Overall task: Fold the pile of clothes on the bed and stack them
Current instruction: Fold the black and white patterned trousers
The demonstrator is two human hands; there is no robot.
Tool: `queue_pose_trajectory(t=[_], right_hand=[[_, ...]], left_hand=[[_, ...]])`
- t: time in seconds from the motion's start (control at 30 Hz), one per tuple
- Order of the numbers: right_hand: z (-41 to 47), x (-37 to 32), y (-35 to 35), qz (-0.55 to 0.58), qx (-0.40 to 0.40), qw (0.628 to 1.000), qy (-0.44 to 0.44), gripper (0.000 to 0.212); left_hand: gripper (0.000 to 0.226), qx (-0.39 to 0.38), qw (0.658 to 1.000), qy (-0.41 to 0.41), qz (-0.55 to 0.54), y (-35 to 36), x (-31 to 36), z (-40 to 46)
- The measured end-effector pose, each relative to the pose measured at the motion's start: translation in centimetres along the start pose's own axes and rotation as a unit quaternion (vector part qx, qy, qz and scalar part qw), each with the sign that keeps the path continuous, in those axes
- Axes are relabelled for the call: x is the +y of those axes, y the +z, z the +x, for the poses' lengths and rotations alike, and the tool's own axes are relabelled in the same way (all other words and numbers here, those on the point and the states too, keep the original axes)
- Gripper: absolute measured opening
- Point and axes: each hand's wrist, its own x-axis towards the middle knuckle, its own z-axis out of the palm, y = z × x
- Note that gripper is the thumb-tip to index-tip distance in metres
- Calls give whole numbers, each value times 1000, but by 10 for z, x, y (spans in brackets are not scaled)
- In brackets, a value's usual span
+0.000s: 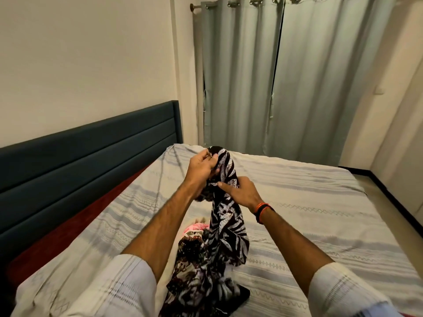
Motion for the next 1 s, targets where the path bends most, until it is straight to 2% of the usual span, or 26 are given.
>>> queue_pose_trajectory(t=[0.07, 0.13, 0.23, 0.27, 0.4, 0.5, 0.57, 0.63, 0.73, 0.8, 0.9, 1.0], right_hand=[[-1, -5, -1, 47, 34, 998, 22, 39], [-3, -9, -1, 111, 46, 992, 45, 43], [-11, -16, -3, 242, 48, 966, 77, 20], [-12, -18, -5, 276, 52, 955, 91, 19], [-14, -18, -15, 340, 55, 930, 130, 34], [-16, -13, -29, 346, 65, 928, 125, 44], [-15, -4, -43, 323, 73, 938, 106, 44], [-13, 9, -61, 253, 63, 961, 93, 51], [-10, 39, -87, 144, 10, 985, 99, 72], [-14, 49, -102, 160, 1, 978, 134, 84], [-18, 64, -122, 147, -7, 977, 157, 81], [-14, 77, -139, 95, -17, 984, 153, 80]], left_hand=[[15, -10, 999, -1, 49, -10, -6, -11], [29, -7, 995, -36, 89, -21, -23, -22], [47, -23, 987, -96, 128, -28, -55, -39], [49, -31, 982, -106, 153, -29, -66, -43], [50, -104, 946, -118, 283, -22, -92, -57], [38, -104, 929, -122, 334, -11, -99, -57], [43, -95, 935, -105, 324, -2, -98, -53], [44, -82, 947, -86, 298, 10, -93, -48], [28, -33, 980, -74, 184, 38, -80, -36], [20, 3, 990, -74, 122, 63, -69, -29], [12, 15, 994, -83, 67, 98, -61, -20], [20, 4, 996, -73, 49, 122, -57, -16]])
